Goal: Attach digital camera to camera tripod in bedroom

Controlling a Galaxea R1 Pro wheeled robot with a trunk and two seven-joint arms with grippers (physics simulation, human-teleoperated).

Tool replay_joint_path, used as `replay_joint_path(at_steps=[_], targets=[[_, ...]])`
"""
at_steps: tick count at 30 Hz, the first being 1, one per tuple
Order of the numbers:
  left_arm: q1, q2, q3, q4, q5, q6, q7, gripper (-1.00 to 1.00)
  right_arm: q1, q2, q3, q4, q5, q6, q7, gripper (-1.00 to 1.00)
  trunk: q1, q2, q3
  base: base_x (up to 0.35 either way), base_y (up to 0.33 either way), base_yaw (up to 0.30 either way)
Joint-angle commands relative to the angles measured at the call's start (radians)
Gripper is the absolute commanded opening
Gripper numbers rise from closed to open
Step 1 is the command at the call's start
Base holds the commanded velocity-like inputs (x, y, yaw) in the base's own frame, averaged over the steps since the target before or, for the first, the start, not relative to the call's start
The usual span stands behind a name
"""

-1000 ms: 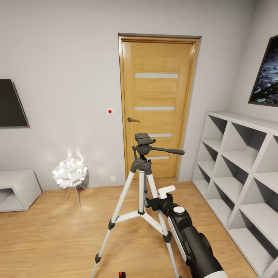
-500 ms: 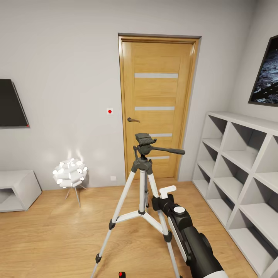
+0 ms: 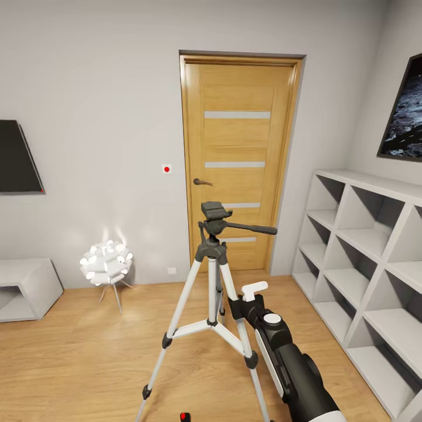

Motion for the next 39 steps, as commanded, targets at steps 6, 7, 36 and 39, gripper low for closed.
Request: replay_joint_path(at_steps=[6, 7, 36, 39], targets=[[0.001, 0.000, 0.000, -0.002, 0.006, -0.001, 0.000, 1.00, -0.001, -0.001, -0.001, -0.003, 0.015, 0.005, 0.008, -1.00, 0.000, -0.001, -0.001, 0.000, 0.000, 0.000], [0.001, 0.000, 0.000, -0.002, 0.006, -0.001, 0.000, 1.00, -0.001, -0.001, -0.001, -0.005, 0.016, 0.004, 0.008, -1.00, 0.000, -0.001, -0.001, 0.000, 0.000, 0.000], [0.001, 0.000, 0.000, -0.002, 0.006, -0.001, 0.000, 1.00, -0.001, -0.016, -0.002, -0.267, 0.019, 0.069, 0.015, -1.00, 0.000, -0.001, -0.001, 0.000, 0.000, 0.000], [0.001, 0.000, 0.000, -0.002, 0.006, -0.001, -0.001, 1.00, -0.001, -0.016, -0.002, -0.267, 0.019, 0.069, 0.014, -1.00, 0.000, -0.001, -0.001, 0.000, 0.000, 0.000]])
